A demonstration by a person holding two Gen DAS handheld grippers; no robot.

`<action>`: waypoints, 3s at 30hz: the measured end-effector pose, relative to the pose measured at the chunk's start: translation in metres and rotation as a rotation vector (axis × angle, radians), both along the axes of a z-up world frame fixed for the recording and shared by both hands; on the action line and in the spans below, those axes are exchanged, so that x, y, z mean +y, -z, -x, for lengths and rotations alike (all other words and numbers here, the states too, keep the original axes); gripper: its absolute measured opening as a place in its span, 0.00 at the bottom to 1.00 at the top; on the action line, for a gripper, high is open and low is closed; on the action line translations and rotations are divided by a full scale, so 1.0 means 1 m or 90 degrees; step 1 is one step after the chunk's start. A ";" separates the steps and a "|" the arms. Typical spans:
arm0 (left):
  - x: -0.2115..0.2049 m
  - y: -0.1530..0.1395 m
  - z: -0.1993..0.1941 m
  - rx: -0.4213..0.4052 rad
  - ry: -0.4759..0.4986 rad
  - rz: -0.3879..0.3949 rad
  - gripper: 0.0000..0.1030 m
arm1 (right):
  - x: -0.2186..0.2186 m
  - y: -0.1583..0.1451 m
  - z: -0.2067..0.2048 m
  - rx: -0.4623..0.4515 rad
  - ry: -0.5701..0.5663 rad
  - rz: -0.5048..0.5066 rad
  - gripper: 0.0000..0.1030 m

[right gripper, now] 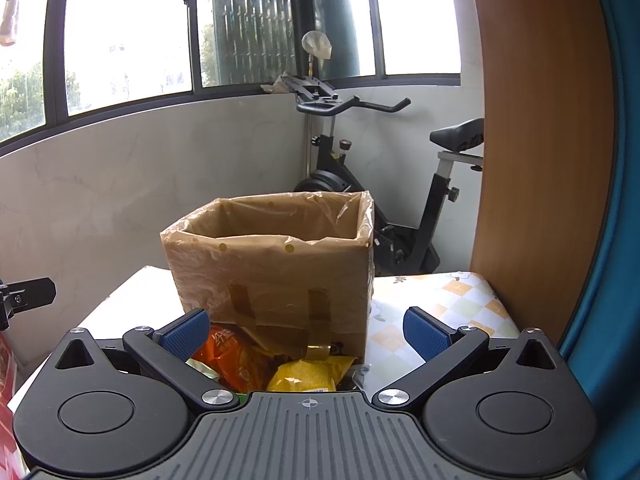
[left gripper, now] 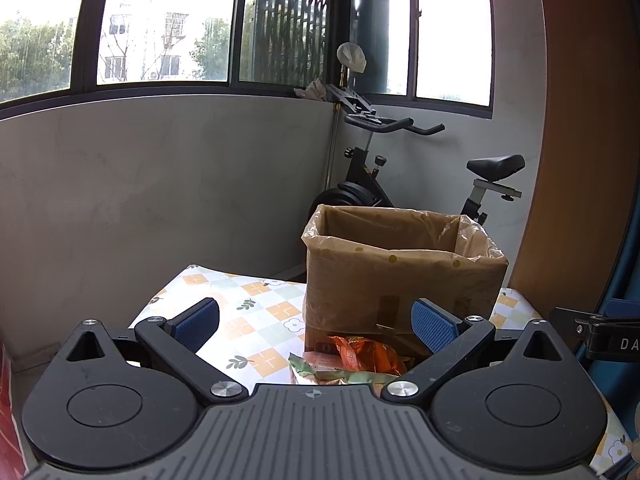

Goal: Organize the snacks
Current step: 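Move both tools down toward the snack bags in front of the box, then grasp the green-and-pink rice cracker bag with left tool while right tool grasps green chip bag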

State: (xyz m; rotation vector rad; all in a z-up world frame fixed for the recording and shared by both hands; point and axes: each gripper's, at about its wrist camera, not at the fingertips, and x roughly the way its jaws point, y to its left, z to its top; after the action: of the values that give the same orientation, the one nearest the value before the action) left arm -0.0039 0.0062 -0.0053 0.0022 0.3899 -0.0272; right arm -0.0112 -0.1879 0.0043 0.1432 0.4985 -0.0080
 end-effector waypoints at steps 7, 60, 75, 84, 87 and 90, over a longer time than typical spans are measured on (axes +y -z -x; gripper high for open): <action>0.000 0.000 0.000 0.000 0.000 0.000 1.00 | 0.000 0.000 0.000 0.000 0.000 0.000 1.00; 0.003 0.165 -0.058 0.066 0.068 -0.027 0.99 | 0.036 0.196 -0.043 0.125 -0.078 -0.080 0.71; 0.004 0.174 -0.061 0.082 0.082 0.000 0.99 | 0.027 0.199 -0.037 0.109 -0.066 -0.101 0.69; -0.002 0.187 -0.068 0.100 0.097 -0.012 1.00 | 0.025 0.200 -0.038 0.106 -0.065 -0.107 0.69; -0.001 0.195 -0.073 0.111 0.092 -0.012 1.00 | 0.026 0.200 -0.038 0.105 -0.065 -0.108 0.69; -0.003 0.203 -0.077 0.130 0.092 -0.025 1.00 | 0.027 0.200 -0.037 0.104 -0.064 -0.106 0.69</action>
State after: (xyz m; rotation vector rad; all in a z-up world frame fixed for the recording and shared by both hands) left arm 0.0736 0.0029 -0.2079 0.0673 0.5940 -0.1631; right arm 0.0262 -0.1609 -0.1961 0.2815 0.6689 0.1210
